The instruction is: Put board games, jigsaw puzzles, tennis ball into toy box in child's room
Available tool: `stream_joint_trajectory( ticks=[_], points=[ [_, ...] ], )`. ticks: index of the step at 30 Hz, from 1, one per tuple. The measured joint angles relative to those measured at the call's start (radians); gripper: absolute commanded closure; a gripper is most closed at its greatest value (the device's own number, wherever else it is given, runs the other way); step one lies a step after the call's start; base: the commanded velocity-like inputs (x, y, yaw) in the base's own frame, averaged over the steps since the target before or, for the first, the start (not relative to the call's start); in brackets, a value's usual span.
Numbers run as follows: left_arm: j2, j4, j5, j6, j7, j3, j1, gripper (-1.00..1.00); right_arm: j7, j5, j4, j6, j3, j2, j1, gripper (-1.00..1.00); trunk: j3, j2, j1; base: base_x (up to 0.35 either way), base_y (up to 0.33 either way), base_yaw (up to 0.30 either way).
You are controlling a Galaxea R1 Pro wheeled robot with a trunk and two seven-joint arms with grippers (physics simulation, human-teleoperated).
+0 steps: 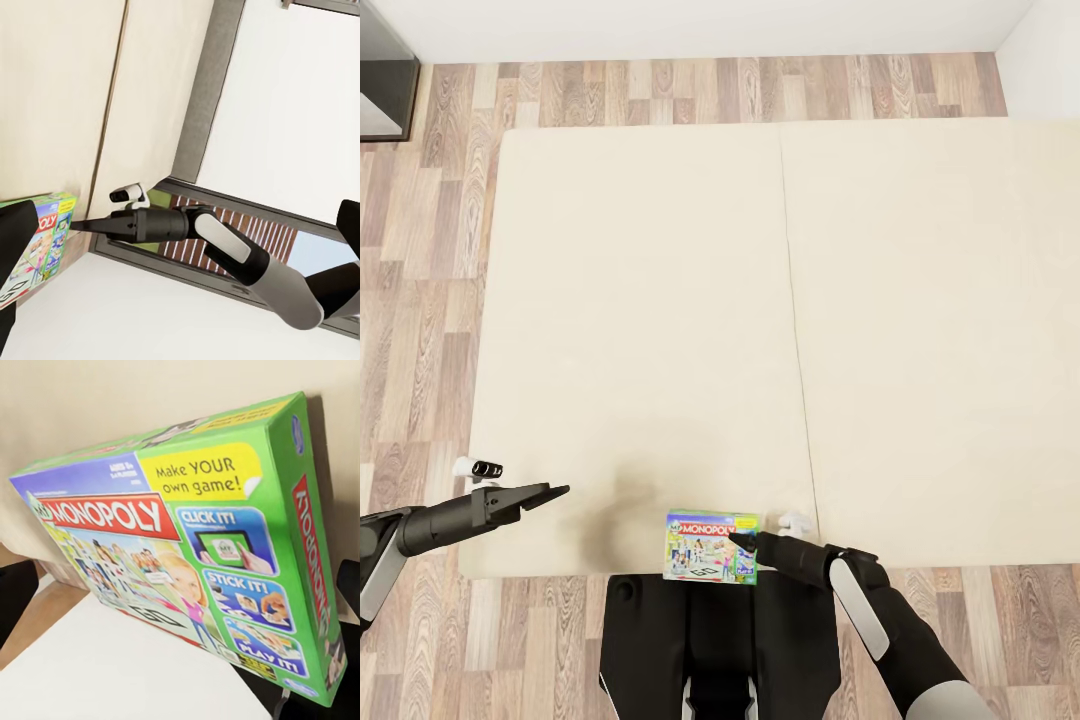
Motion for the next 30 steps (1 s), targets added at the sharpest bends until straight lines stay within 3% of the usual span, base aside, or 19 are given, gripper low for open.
stream_joint_trajectory(
  ticks=[30],
  points=[
    [0.0,0.0,0.0,0.0,-0.001,0.0,0.0,-1.0,0.0,-0.001,0.003,0.005,-0.002,0.0,-0.003,-1.0,0.0,0.0,0.0,0.0,0.013,0.0]
  ],
)
